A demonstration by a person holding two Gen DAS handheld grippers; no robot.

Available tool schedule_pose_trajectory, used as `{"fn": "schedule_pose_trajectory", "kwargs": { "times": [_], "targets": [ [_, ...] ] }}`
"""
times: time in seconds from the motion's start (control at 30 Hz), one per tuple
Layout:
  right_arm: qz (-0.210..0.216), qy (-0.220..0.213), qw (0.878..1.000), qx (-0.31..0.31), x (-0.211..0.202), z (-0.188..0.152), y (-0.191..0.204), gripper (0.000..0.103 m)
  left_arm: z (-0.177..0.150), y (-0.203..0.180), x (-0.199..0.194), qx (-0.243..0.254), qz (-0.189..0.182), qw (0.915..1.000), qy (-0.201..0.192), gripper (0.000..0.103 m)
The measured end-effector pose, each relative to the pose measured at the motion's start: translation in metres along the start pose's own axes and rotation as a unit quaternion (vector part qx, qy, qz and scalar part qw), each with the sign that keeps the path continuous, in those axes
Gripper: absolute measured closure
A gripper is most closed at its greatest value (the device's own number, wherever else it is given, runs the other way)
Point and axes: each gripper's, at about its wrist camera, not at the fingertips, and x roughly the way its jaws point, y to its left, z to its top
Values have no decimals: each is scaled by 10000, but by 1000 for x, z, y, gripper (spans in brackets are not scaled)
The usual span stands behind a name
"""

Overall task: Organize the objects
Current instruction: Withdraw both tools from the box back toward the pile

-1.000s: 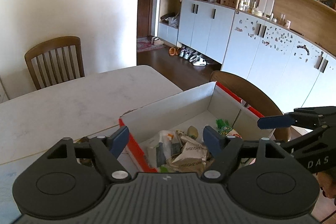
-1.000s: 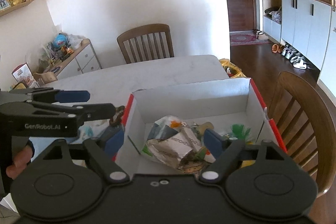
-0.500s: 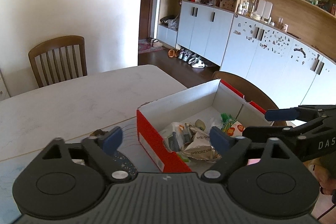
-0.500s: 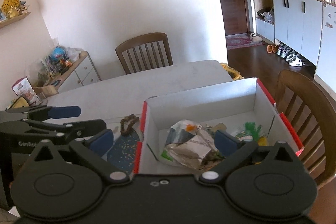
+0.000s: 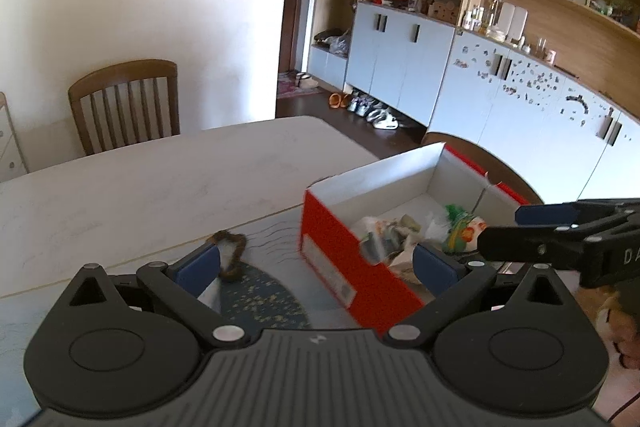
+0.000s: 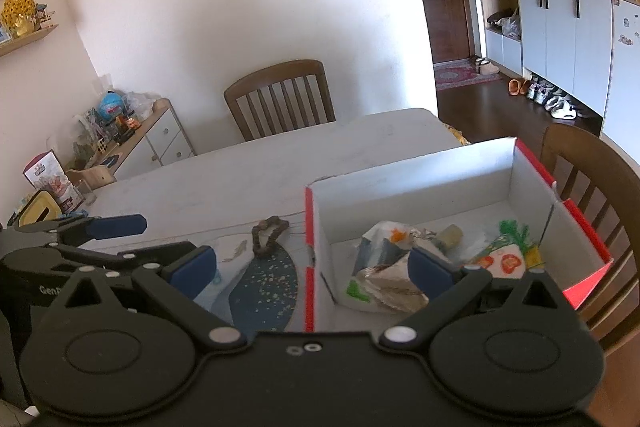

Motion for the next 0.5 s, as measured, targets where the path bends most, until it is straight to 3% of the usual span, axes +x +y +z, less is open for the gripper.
{"fn": "schedule_pose_trajectory", "kwargs": {
  "times": [0.5],
  "targets": [
    [68,300,9995,-86,53,14,49,1,-24,56,7,-294,51,9993,220,0]
  ]
}}
